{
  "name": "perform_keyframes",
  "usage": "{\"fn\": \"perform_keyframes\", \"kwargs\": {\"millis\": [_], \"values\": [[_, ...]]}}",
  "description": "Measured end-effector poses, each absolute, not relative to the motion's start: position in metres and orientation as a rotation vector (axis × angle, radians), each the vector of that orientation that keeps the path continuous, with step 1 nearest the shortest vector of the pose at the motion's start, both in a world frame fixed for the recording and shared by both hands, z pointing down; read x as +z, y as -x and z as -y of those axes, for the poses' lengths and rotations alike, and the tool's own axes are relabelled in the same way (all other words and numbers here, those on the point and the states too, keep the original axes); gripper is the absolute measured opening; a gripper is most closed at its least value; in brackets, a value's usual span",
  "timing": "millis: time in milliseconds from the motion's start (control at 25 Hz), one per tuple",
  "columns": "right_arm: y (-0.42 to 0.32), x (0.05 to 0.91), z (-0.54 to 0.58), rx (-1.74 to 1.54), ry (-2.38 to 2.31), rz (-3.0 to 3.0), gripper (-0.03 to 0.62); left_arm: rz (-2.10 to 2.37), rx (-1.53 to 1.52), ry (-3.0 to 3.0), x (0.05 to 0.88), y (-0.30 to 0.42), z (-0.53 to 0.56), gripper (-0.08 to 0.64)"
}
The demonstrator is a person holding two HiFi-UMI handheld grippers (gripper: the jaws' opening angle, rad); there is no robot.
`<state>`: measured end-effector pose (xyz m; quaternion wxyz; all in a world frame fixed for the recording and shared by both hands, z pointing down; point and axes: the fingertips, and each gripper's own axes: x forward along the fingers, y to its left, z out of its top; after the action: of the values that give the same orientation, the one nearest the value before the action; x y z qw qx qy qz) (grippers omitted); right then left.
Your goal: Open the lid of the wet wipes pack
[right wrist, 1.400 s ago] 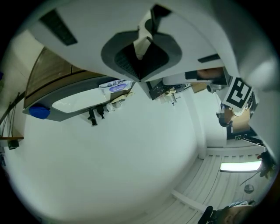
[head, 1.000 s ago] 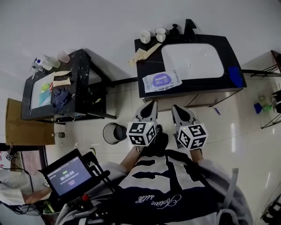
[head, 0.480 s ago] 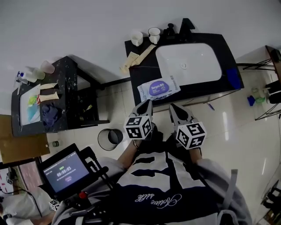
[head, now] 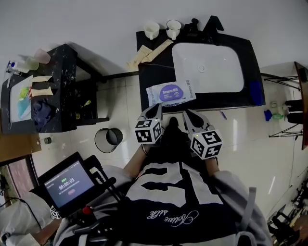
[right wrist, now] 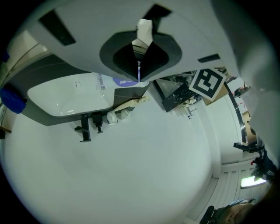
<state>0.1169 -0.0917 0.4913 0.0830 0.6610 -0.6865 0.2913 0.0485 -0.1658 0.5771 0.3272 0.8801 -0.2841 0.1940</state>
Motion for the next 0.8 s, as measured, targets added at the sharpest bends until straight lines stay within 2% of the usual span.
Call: {"fn": "perform_keyframes", "kwargs": {"millis": [320, 400, 560, 800], "values": [[-0.135, 0.529, 0.135, 0.817, -1.705, 2.094, 0.002, 0.786, 0.597, -2.221, 0.617, -0.065, 0.181, -0.002], [-0.139, 0.535, 0.143, 0.783, -1.632, 2.092, 0.027, 0.792, 0.629, -2.212, 0.622, -0.066, 0.178, -0.002], [-0.14, 0.549, 0.159, 0.71, -1.503, 2.094, 0.031, 0.788, 0.624, -2.147, 0.631, -0.068, 0.179, -0.002], [-0.125, 0.573, 0.172, 0.438, -1.175, 2.098, 0.048, 0.789, 0.588, -2.097, 0.631, -0.069, 0.176, -0.002]]}}
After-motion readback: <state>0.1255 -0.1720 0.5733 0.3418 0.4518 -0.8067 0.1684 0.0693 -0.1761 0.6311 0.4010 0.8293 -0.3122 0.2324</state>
